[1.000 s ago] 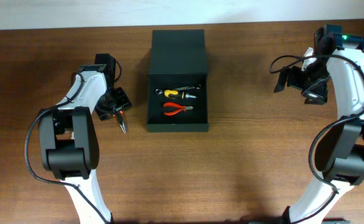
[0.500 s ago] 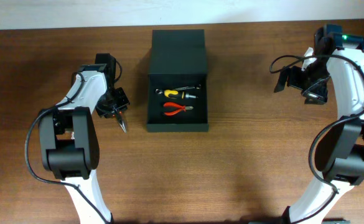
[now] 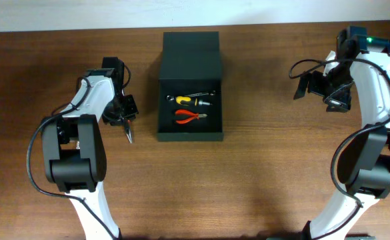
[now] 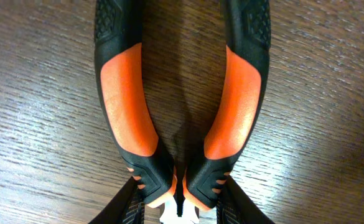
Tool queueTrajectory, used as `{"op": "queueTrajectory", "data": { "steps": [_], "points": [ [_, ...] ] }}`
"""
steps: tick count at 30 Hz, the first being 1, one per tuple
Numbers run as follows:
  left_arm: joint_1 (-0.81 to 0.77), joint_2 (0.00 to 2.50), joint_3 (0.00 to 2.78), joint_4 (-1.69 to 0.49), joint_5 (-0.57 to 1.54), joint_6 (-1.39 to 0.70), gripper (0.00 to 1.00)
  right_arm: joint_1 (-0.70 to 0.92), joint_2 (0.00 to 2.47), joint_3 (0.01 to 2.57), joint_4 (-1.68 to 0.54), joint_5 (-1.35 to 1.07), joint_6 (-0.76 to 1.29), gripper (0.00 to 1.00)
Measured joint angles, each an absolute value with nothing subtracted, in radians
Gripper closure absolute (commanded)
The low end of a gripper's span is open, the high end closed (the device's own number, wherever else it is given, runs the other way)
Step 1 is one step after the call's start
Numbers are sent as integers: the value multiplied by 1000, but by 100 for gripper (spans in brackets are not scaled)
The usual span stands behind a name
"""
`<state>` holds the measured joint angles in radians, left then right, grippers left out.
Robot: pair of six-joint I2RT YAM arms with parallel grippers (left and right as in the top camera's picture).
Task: Pack container
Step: 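Grasp the orange-black pliers with the left gripper, then lift the pliers and carry them over the box with the left gripper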
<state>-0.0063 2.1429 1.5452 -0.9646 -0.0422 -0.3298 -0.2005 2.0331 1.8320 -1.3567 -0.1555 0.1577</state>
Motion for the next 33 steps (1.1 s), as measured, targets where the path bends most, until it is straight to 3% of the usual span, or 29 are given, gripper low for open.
{"op": "queueTrajectory", "data": {
  "steps": [21,33],
  "points": [
    [-13,1904,1550,-964,-61,-17,98,-200,2033,1832,-1357,-155,157,1],
    [-239,1709,1551,-893,-68,547,98,-200,2033,1832,-1374,-155,158,1]
  ]
}}
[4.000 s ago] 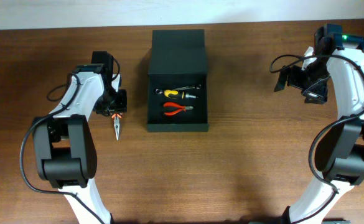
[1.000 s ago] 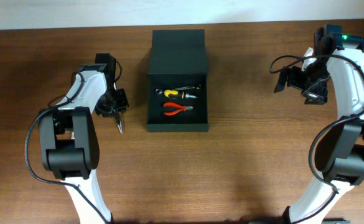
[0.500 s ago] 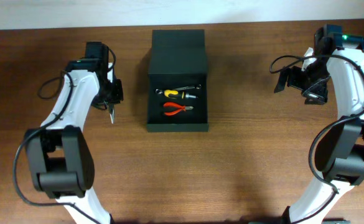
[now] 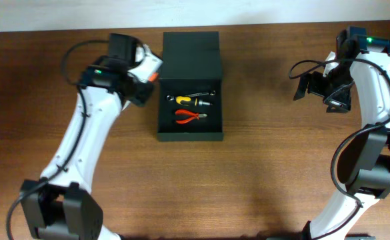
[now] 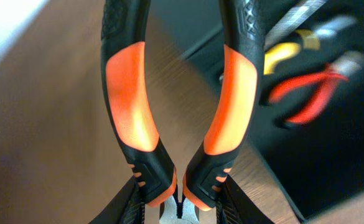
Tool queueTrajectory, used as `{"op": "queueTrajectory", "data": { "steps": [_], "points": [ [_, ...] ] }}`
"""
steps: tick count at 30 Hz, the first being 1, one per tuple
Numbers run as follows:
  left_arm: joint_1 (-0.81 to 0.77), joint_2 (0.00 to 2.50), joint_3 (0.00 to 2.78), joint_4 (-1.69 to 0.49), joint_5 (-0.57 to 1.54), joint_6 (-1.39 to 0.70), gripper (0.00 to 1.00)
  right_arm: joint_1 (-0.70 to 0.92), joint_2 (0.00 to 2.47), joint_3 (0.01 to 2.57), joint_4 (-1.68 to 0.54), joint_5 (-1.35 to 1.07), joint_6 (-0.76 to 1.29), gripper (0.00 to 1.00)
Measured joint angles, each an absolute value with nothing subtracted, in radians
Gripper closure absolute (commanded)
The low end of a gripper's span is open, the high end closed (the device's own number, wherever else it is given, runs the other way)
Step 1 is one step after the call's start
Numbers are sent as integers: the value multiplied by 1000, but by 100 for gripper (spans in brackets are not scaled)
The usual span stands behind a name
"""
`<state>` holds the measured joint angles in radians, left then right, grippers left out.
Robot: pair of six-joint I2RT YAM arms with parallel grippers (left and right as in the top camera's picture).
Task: Pack container
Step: 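Lift the pliers and carry them over the box with the left gripper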
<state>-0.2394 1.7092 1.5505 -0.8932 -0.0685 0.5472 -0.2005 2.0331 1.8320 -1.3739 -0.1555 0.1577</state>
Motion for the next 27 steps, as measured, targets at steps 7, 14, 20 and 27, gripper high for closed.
{"op": "queueTrajectory", "data": {
  "steps": [7,14,20,27],
  "points": [
    [-394,1700,1551,-908,-40,865,98,-200,2033,1832,-1393,-155,157,1],
    [-418,1717,1551,-942,25,991,98,-200,2033,1832,-1407,-155,158,1],
    [-418,1816,1550,-983,62,1034,98,-200,2033,1832,-1409,-155,158,1],
    [-418,1890,1549,-983,72,1049,98,-200,2033,1832,-1409,-155,157,1]
  ]
}}
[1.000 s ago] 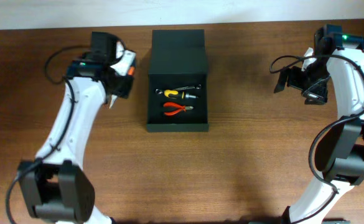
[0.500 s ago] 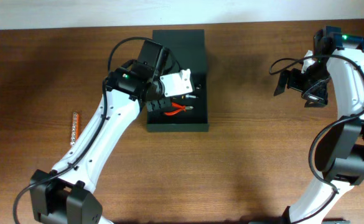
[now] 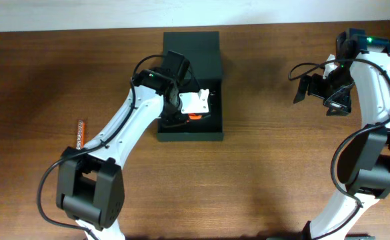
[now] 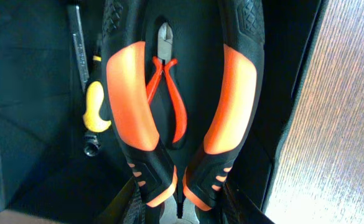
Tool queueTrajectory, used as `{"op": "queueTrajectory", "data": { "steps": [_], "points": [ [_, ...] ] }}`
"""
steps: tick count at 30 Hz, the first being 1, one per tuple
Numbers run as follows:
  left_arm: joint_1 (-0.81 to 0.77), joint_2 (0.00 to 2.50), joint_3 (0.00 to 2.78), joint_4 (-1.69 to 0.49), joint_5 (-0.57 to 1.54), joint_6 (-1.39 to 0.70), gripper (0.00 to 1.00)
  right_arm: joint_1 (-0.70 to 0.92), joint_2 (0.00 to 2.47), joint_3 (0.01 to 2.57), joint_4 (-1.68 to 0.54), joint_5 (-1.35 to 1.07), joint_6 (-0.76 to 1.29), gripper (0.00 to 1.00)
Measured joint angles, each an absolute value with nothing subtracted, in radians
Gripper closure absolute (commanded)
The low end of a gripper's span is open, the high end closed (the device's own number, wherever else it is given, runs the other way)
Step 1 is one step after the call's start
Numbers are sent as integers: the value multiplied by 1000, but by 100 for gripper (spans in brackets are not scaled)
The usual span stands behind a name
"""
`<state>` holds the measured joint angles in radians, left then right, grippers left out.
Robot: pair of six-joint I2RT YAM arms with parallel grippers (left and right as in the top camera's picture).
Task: Pack container
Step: 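Lift the pliers and carry them over the box with the left gripper, then lower the pliers into the box and open the left gripper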
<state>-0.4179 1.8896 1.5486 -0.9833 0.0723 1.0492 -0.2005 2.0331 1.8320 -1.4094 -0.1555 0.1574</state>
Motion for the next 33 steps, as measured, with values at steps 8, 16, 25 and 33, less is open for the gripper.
{"op": "queueTrajectory", "data": {
  "steps": [8,16,25,33],
  "points": [
    [-418,1891,1549,-984,91,1055,98,-200,2033,1832,-1410,-155,157,1],
    [-420,1897,1549,-984,121,1056,98,-200,2033,1832,-1409,-155,158,1],
    [-434,1903,1549,-988,125,1074,98,-200,2033,1832,-1410,-155,157,1],
    [-451,1922,1548,-988,125,1081,98,-200,2033,1832,-1410,-155,157,1]
  ]
}}
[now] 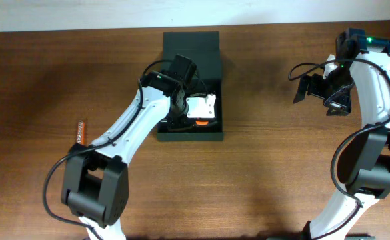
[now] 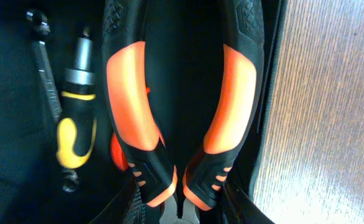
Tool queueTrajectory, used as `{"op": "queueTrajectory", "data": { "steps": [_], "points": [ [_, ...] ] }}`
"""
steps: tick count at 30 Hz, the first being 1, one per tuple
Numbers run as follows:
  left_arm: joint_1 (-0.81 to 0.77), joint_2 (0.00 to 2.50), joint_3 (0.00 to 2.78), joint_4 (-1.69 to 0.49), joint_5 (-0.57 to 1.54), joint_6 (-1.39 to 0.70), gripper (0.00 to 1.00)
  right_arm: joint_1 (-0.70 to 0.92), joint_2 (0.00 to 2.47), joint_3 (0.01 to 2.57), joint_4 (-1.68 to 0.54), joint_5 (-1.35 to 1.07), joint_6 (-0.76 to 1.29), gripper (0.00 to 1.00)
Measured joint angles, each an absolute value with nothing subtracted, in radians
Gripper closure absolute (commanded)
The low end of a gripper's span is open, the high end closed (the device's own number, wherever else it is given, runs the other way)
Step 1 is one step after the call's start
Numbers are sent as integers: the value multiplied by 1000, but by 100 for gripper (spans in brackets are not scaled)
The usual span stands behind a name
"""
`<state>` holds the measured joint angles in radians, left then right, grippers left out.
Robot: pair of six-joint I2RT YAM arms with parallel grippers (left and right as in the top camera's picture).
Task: Pack container
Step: 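Lower the pliers into the box and open the left gripper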
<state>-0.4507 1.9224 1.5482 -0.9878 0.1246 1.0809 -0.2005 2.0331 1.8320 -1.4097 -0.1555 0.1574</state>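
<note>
The black container (image 1: 189, 137) stands open at the table's middle, its lid (image 1: 191, 47) laid back. My left gripper (image 1: 196, 110) hangs inside its tray, shut on the orange-and-black pliers (image 2: 129, 99) by their head; in the left wrist view the gripper (image 2: 180, 208) sits at the bottom edge. In the tray lie a yellow-handled screwdriver (image 2: 76, 134), a steel wrench (image 2: 43, 62) and red pliers (image 2: 116, 152), mostly hidden under the held pliers. My right gripper (image 1: 318, 90) hovers far right of the box, holding nothing that I can see.
A small orange-red tool (image 1: 81, 132) lies on the wooden table (image 1: 261, 173) at the left. The container's right wall (image 2: 270, 93) runs close beside the held pliers' handle.
My left gripper has shifted a little toward the tray's right side with the pliers. The red pliers, in plain sight between the handles before, are now almost covered. The right arm is unmoved.
My left gripper was shut on the orange-and-black pliers at the table left of the container. Then it held them by the container's back left corner, then over the tray above the red pliers, and now closer to the tray's right wall.
</note>
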Motion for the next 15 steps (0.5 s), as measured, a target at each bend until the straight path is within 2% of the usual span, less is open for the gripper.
{"op": "queueTrajectory", "data": {
  "steps": [9,11,12,13,15],
  "points": [
    [-451,2022,1539,-981,123,1081,97,-200,2033,1832,-1410,-155,157,1],
    [-451,2028,1539,-974,124,1081,88,-200,2033,1832,-1409,-155,158,1],
    [-451,2029,1539,-973,123,1081,68,-200,2033,1832,-1409,-155,158,1],
    [-451,2029,1539,-973,124,1081,1,-200,2033,1832,-1410,-155,157,1],
    [-451,2029,1539,-971,123,1073,1,-200,2033,1832,-1409,-155,157,1]
  ]
}}
